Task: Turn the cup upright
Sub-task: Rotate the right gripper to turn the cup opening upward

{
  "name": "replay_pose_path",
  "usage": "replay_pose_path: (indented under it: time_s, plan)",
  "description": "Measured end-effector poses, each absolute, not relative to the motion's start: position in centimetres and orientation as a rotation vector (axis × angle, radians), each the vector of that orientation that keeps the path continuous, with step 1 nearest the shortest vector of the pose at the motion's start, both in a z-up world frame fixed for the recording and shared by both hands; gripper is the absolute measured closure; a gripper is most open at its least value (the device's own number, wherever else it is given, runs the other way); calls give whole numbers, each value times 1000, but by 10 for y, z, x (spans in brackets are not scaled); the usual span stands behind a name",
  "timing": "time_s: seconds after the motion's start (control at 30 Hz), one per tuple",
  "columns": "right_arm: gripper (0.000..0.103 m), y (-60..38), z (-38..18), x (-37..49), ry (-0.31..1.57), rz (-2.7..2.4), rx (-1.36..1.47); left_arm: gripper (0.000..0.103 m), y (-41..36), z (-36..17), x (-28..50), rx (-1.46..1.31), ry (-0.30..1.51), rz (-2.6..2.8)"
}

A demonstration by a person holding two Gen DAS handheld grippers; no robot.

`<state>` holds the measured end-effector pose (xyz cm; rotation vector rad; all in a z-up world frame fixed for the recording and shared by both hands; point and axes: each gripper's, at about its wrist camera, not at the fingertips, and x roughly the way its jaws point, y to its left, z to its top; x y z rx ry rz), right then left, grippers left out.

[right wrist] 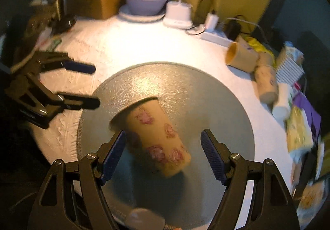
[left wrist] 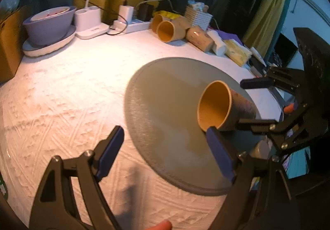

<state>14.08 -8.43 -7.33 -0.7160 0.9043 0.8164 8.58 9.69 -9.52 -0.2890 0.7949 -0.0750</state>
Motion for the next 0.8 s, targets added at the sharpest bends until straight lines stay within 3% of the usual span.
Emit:
replay_pose_path:
  time_s: [0.8]
  plan:
    - [28,-13,-116,180,1064,826,-940,20,129,-114,101,-362,806,-70]
